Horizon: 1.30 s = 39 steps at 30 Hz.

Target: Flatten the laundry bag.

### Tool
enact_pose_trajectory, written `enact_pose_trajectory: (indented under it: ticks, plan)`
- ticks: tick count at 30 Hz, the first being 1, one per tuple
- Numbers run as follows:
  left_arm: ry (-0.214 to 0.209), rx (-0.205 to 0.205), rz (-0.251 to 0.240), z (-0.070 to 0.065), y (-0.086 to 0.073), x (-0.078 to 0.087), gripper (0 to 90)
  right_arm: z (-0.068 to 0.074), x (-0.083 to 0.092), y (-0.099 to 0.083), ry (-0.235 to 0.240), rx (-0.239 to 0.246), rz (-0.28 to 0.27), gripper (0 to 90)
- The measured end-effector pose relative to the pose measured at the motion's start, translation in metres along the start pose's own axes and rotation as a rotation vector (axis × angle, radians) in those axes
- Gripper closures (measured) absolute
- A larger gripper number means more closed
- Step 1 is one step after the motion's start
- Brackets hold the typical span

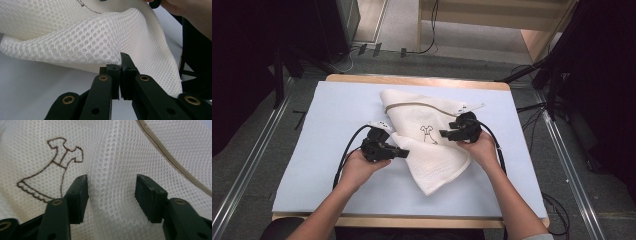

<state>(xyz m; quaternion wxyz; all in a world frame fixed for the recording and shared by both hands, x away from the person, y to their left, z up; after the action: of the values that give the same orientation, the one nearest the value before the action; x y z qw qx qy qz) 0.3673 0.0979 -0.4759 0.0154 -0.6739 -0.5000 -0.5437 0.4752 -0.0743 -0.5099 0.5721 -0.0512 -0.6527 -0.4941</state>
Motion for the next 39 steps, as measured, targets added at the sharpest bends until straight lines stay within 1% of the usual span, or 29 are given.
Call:
enact_pose_trajectory:
  ticks: [1, 2, 3, 4, 5, 7, 8, 10, 11, 13, 16, 17, 18, 19, 21, 22, 23, 24, 25, 26, 27, 31, 32, 33, 34, 35, 36, 38, 39]
  plan:
    - [0.001, 0.003, -0.001, 0.000, 0.000, 0.000, 88.5, -0.001, -0.003, 0.000, -0.011, 0.011, 0.001, 49.6]
    - [0.001, 0.003, -0.001, 0.000, 0.000, 0.000, 88.6, -0.001, -0.003, 0.000, -0.011, 0.011, 0.001, 49.6]
    - [0.000, 0.006, -0.003, 0.000, -0.001, 0.000, 88.6, -0.003, -0.007, -0.001, -0.020, 0.000, 0.013, 57.5]
    - [0.000, 0.006, -0.003, 0.000, -0.001, 0.000, 88.6, -0.003, -0.007, -0.001, -0.020, 0.000, 0.013, 57.5]
    - [0.003, 0.004, -0.003, 0.001, -0.001, 0.000, 88.6, -0.004, -0.008, -0.001, -0.020, -0.007, 0.011, 70.0]
    - [0.005, 0.003, -0.003, 0.001, -0.001, 0.000, 88.6, -0.002, -0.007, -0.001, -0.003, -0.010, 0.013, 81.1]
    - [0.007, 0.001, -0.002, 0.001, -0.001, 0.000, 88.7, -0.001, -0.006, -0.001, -0.001, -0.008, 0.014, 83.0]
    - [0.007, 0.001, -0.002, 0.001, -0.002, 0.001, 88.9, -0.001, -0.003, 0.001, -0.002, -0.012, 0.015, 83.7]
    - [0.006, 0.005, -0.008, 0.002, -0.001, 0.003, 89.0, -0.003, 0.000, 0.003, -0.012, -0.010, 0.005, 83.9]
    - [0.010, 0.006, -0.013, 0.004, -0.001, 0.008, 89.3, -0.004, 0.005, 0.005, -0.004, -0.019, -0.015, 84.0]
    - [0.010, 0.009, -0.022, 0.005, -0.001, 0.013, 89.5, -0.009, 0.016, 0.009, -0.012, -0.044, -0.046, 84.3]
    - [0.012, 0.010, -0.033, 0.007, 0.000, 0.021, 89.6, -0.011, 0.020, 0.009, -0.016, -0.050, -0.055, 84.4]
    - [0.012, 0.010, -0.033, 0.007, 0.000, 0.021, 89.7, -0.011, 0.020, 0.009, -0.016, -0.050, -0.055, 84.4]
    - [0.015, 0.015, -0.051, 0.009, 0.001, 0.028, 89.7, -0.015, 0.027, 0.011, -0.023, -0.067, -0.075, 84.5]
    - [0.020, 0.017, -0.062, 0.010, 0.001, 0.035, 89.9, -0.020, 0.034, 0.012, -0.030, -0.082, -0.096, 84.5]
    - [0.020, 0.017, -0.062, 0.010, 0.001, 0.035, 89.9, -0.020, 0.034, 0.012, -0.030, -0.082, -0.096, 84.5]
    - [0.028, 0.015, -0.066, 0.011, 0.001, 0.038, 90.0, -0.026, 0.040, 0.012, -0.036, -0.101, -0.115, 84.7]
    - [0.035, 0.012, -0.070, 0.012, 0.002, 0.040, 90.0, -0.028, 0.042, 0.012, -0.040, -0.109, -0.118, 84.7]
    - [0.045, 0.013, -0.079, 0.013, 0.002, 0.046, 90.0, -0.030, 0.045, 0.012, -0.045, -0.117, -0.128, 84.8]
    - [0.045, 0.013, -0.079, 0.013, 0.002, 0.046, 90.0, -0.032, 0.048, 0.011, -0.047, -0.128, -0.134, 84.9]
    - [0.051, 0.016, -0.087, 0.016, 0.001, 0.053, 90.0, -0.035, 0.051, 0.011, -0.050, -0.135, -0.144, 85.0]
    - [0.068, 0.025, -0.105, 0.021, -0.002, 0.068, 90.0, -0.043, 0.064, 0.008, -0.068, -0.162, -0.168, 85.3]
    - [0.068, 0.025, -0.105, 0.021, -0.002, 0.068, 90.0, -0.043, 0.064, 0.008, -0.068, -0.162, -0.168, 85.3]
    - [0.080, 0.029, -0.110, 0.024, -0.004, 0.074, 90.0, -0.046, 0.067, 0.007, -0.077, -0.169, -0.172, 85.4]
    - [0.072, 0.033, -0.117, 0.025, -0.006, 0.078, 90.0, -0.050, 0.071, 0.004, -0.088, -0.179, -0.174, 85.4]
    - [0.078, 0.032, -0.116, 0.026, -0.009, 0.082, 90.0, -0.050, 0.075, 0.000, -0.045, -0.200, -0.186, 85.2]
    - [0.078, 0.026, -0.109, 0.026, -0.012, 0.082, 90.0, -0.049, 0.076, -0.001, -0.036, -0.200, -0.189, 85.2]
    - [0.074, 0.030, -0.103, 0.026, -0.015, 0.081, 90.0, -0.046, 0.076, -0.002, -0.038, -0.194, -0.184, 85.2]
    - [0.068, 0.042, -0.090, 0.026, -0.020, 0.078, 90.0, -0.043, 0.075, -0.004, -0.055, -0.181, -0.173, 85.2]
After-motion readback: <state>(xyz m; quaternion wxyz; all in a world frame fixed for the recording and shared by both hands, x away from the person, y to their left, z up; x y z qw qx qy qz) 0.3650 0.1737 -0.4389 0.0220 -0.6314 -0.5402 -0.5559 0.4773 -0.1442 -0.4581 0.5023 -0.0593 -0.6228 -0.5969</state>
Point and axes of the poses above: each handheld gripper's, and its own axes: x roughly backward along the jaws, y roughly out of its top, z roughly to its left, the point moved 10 cm from there along -x, roughly forward along the jaws, and after that the axes turned 9 degrees about z, right-handed, at the moved point
